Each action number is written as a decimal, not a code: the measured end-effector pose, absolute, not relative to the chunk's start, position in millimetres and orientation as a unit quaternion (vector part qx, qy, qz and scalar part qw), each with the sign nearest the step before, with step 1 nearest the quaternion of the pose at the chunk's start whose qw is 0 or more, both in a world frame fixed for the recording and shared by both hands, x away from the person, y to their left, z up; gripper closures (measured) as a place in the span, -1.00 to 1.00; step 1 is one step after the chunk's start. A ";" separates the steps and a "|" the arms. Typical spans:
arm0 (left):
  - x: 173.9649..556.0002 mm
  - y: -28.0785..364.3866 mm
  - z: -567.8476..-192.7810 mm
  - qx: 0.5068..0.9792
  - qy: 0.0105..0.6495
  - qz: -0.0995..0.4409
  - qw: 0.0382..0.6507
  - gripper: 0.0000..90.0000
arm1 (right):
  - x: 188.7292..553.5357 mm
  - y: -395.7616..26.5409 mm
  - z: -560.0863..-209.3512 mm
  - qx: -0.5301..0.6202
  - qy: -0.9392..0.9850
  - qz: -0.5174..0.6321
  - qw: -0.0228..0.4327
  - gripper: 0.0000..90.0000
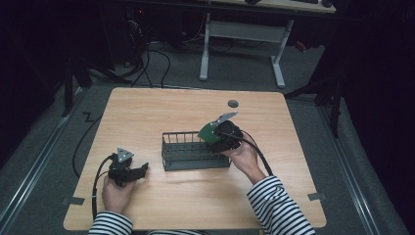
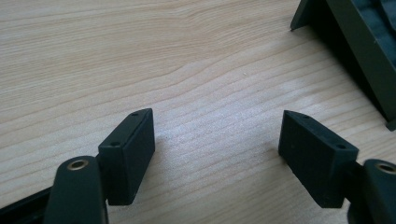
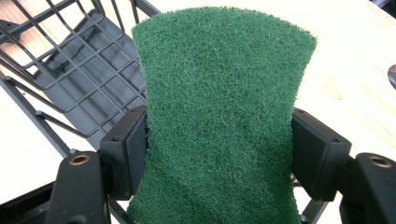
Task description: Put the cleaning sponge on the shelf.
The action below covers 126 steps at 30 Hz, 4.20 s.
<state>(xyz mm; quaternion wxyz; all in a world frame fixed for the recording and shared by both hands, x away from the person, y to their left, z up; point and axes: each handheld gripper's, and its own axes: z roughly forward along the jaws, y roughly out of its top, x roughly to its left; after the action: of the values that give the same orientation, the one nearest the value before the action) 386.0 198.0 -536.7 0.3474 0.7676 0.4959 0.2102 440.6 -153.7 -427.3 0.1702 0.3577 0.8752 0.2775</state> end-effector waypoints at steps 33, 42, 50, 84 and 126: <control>385.9 198.0 -536.7 0.768 0.496 0.210 0.347 -0.39 | 441.1 -160.1 -435.2 0.393 0.865 0.282 0.133 -0.58; 386.0 197.7 -536.8 0.767 0.496 0.211 0.347 -0.39 | 435.3 -175.0 -421.1 0.399 0.851 0.307 0.150 -0.55; 386.0 197.4 -536.9 0.768 0.496 0.212 0.347 -0.39 | 427.8 -198.3 -405.4 0.412 0.832 0.337 0.156 -0.49; 386.1 197.4 -536.8 0.767 0.496 0.212 0.347 -0.39 | 381.2 -287.1 -375.4 0.454 0.774 0.396 0.194 -0.36; 386.0 197.1 -536.9 0.768 0.496 0.213 0.346 -0.39 | 327.6 -359.3 -450.4 0.523 0.721 0.413 0.189 -0.33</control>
<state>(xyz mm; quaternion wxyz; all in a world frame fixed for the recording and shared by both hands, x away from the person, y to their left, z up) 386.0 197.1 -536.9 0.3459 0.7676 0.4960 0.2126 327.6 -359.3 -450.4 0.1887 0.5229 0.7213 0.4131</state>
